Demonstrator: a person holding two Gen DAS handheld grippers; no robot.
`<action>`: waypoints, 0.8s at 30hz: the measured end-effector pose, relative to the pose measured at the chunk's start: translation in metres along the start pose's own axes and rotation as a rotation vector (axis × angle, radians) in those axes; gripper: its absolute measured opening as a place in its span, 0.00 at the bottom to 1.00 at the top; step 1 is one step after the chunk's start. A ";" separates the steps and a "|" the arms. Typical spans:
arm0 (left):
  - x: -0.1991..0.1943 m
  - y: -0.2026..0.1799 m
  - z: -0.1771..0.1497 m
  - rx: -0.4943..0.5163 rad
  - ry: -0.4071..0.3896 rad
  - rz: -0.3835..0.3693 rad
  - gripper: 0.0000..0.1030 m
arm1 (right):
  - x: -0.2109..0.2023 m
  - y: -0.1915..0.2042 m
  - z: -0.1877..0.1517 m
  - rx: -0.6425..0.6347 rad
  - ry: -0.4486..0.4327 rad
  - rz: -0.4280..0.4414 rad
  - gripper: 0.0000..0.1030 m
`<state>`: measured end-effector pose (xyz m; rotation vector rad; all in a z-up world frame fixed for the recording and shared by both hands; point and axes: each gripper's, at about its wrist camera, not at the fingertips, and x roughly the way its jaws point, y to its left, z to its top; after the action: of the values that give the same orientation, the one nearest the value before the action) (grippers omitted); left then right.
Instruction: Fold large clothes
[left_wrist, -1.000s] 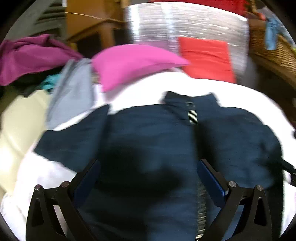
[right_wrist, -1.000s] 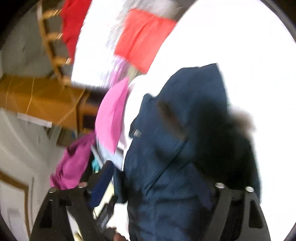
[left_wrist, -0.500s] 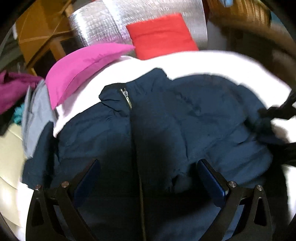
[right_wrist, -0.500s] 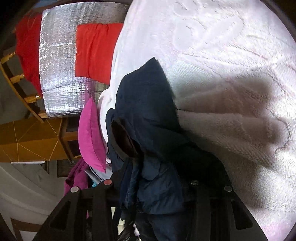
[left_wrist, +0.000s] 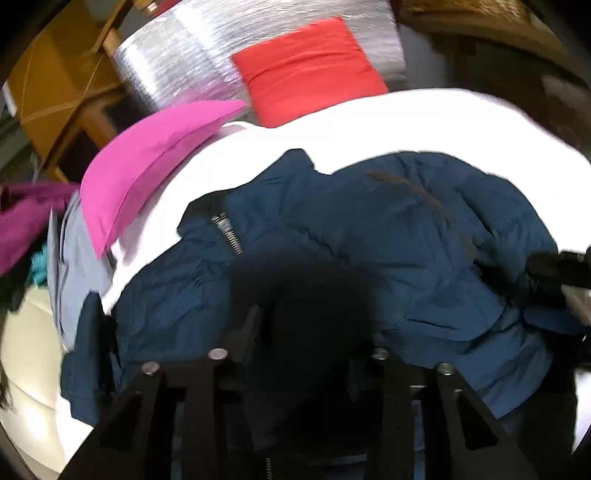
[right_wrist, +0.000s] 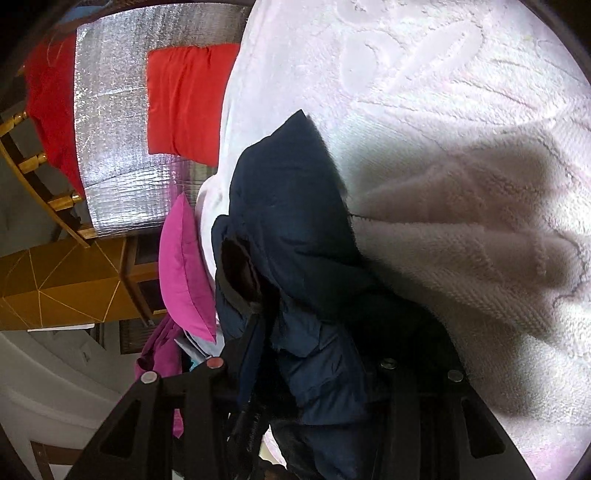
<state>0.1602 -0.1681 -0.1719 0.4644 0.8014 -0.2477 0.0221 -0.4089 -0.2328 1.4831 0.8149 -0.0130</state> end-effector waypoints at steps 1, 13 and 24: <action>-0.002 0.013 -0.001 -0.045 0.004 -0.012 0.31 | 0.000 -0.001 0.000 0.003 0.001 0.002 0.44; -0.022 0.162 -0.064 -0.414 0.077 -0.009 0.45 | 0.002 0.006 -0.004 -0.045 -0.012 -0.023 0.45; -0.007 0.186 -0.086 -0.537 0.058 -0.010 0.66 | 0.001 0.084 -0.049 -0.497 -0.132 -0.118 0.59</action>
<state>0.1722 0.0365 -0.1620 -0.0384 0.8882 -0.0213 0.0402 -0.3541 -0.1542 0.9557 0.7322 0.0033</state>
